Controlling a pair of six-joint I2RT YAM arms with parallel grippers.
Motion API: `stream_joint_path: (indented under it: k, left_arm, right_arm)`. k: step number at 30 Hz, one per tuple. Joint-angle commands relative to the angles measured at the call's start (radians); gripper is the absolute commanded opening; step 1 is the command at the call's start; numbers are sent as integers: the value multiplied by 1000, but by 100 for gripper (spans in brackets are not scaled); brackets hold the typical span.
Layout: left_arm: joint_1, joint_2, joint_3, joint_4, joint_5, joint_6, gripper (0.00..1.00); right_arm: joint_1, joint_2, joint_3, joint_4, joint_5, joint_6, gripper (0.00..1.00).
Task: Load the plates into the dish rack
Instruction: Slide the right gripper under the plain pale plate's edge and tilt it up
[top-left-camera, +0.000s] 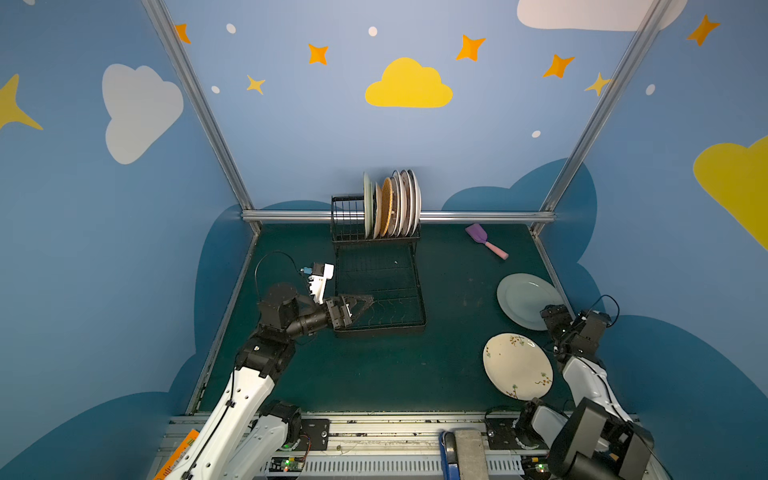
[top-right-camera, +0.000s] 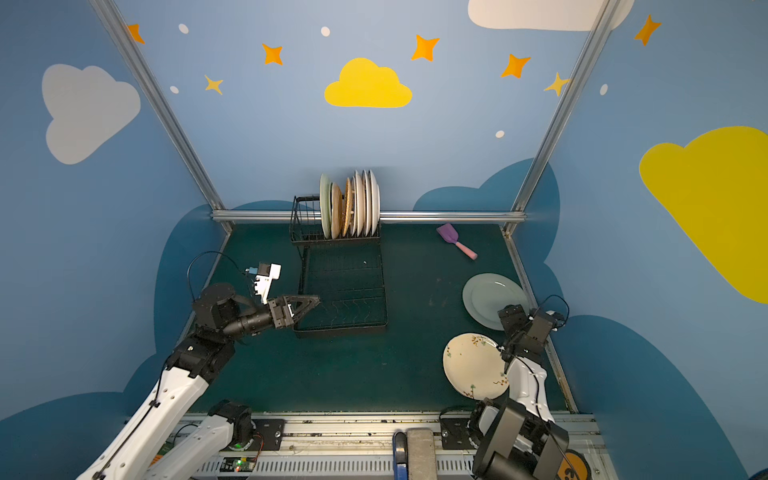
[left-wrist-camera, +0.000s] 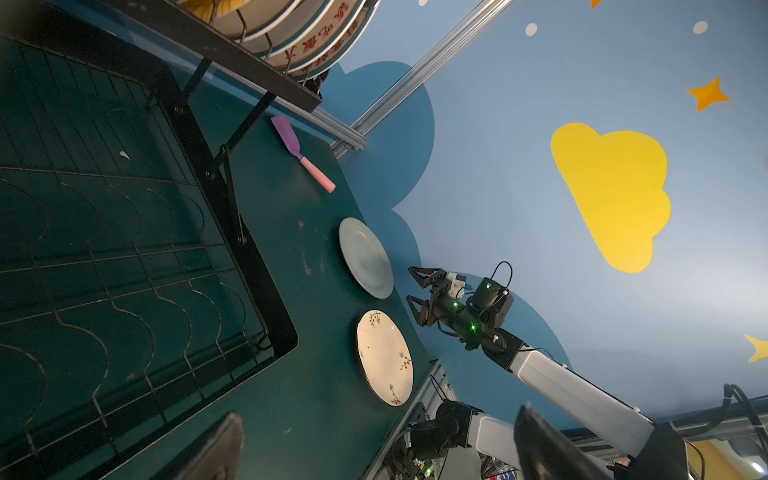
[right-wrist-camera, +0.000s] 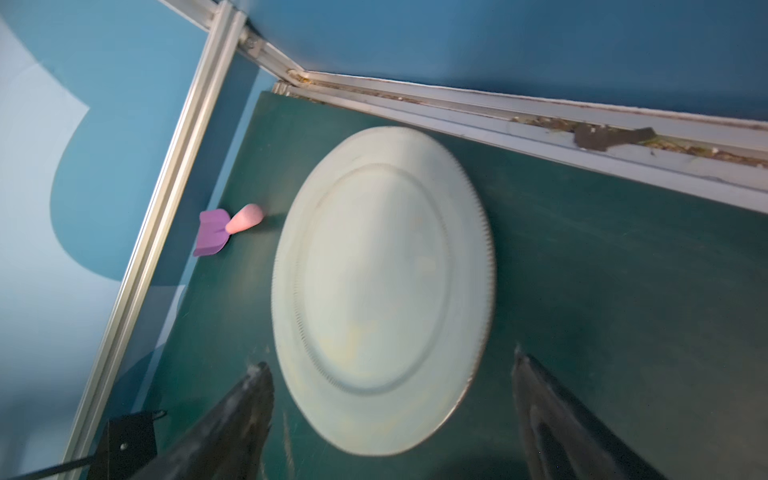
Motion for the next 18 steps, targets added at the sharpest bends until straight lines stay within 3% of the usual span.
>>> stream_joint_path:
  k: [1,11,16,18]
  left_arm:
    - [-13,14,16,77,13,-16,100]
    - [-52,42,25,84,-29,-22,100]
    - [-56,32,42,66,-50,-20,100]
    - [-57,30,55,41,-59,-10,100]
  right_arm:
    - [-45,67,-13,91,-79,13,88]
    - [-139,290,36,204,-300,46,81]
    - [-187,486,161,144,-535,30,70]
    - [-196,572,173,213,-603,62,64]
